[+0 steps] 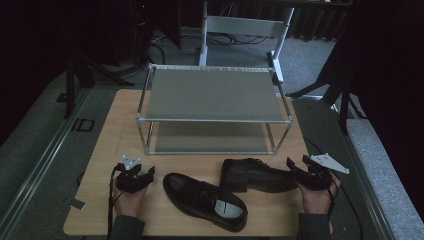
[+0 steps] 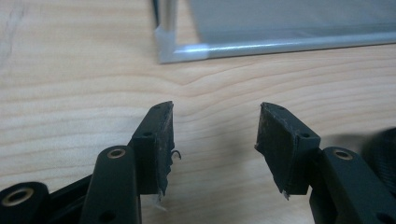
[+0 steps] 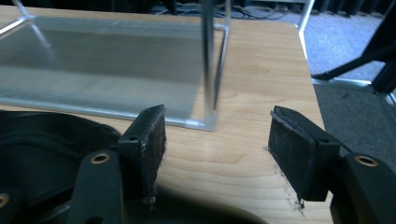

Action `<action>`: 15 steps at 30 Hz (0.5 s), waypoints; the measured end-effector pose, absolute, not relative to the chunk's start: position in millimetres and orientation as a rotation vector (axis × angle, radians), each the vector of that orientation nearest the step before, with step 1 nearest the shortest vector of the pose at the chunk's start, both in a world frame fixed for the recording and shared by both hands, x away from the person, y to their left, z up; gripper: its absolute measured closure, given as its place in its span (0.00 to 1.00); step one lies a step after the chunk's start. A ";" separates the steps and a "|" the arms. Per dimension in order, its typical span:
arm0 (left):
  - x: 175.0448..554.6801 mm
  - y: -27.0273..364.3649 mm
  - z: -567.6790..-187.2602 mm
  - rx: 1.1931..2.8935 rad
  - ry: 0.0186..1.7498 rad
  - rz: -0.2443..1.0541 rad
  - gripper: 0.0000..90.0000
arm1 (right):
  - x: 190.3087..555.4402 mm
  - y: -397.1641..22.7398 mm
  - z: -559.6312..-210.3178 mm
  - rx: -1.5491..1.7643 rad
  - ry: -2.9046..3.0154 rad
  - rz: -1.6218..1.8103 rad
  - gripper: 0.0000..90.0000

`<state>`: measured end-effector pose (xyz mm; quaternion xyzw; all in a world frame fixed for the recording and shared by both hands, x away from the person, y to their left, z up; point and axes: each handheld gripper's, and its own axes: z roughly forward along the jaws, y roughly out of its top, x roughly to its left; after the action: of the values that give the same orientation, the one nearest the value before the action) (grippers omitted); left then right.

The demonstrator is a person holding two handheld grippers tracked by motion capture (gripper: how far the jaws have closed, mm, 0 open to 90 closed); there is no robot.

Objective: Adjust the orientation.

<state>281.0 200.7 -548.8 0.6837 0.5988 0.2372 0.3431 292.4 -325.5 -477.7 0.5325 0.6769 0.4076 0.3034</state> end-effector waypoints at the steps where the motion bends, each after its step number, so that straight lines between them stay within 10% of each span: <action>1: 279.3 198.9 -546.5 1.788 1.543 0.626 0.52 | 290.7 -324.7 -476.1 1.402 1.800 1.087 0.40; 15: 248.9 180.1 -519.8 1.903 1.372 0.670 0.55 | 236.3 -299.1 -463.7 1.164 1.991 1.212 0.46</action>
<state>248.9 180.1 -519.8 0.7324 0.5280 0.2579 0.3439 236.3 -299.1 -463.7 0.4308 0.7368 0.4487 0.2650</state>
